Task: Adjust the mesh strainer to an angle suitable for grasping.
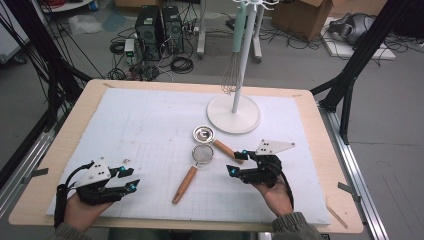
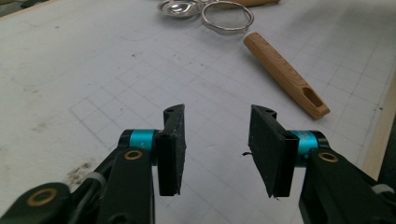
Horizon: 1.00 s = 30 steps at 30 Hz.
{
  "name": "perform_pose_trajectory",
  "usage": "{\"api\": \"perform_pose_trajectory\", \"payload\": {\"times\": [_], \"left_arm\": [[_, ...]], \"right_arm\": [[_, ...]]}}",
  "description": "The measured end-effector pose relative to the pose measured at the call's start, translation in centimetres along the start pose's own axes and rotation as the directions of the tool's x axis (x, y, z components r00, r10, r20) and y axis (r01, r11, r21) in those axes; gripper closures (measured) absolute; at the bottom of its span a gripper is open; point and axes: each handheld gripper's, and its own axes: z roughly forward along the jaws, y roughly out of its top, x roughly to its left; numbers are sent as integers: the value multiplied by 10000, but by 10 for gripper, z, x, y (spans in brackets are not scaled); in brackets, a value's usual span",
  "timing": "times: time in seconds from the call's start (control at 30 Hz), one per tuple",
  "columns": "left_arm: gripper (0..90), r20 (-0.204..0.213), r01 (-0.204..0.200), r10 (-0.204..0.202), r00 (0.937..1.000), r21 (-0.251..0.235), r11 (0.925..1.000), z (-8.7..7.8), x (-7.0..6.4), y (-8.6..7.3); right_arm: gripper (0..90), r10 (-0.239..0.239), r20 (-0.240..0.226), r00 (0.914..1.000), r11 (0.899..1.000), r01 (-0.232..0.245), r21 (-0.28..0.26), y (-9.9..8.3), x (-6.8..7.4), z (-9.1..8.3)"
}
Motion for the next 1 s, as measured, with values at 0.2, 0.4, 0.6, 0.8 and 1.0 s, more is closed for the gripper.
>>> {"api": "perform_pose_trajectory", "payload": {"times": [0.2, 0.4, 0.6, 0.8, 1.0], "left_arm": [[699, 595, -236, 223, 9980, 214, 9995, 13, -8, 5], [814, 1230, -481, 426, 9915, 421, 9980, 28, -19, 8], [886, 1740, -710, 601, 9829, 576, 9958, 46, -34, 11], [894, 2257, -820, 658, 9720, 628, 9947, 60, -46, 14], [894, 2625, -834, 643, 9628, 624, 9946, 69, -54, 15]], "right_arm": [[402, 24, 8, 10000, 10000, -24, -10, 0, -1, -1], [400, 50, 97, 9999, 10000, -49, -72, -2, -3, -4], [396, 115, 141, 9998, 9999, -113, -129, -3, -4, -5], [395, 104, 171, 9998, 9998, -101, -141, -4, -4, -5], [395, 161, 145, 9998, 9998, -159, -135, -4, -4, -5]]}}
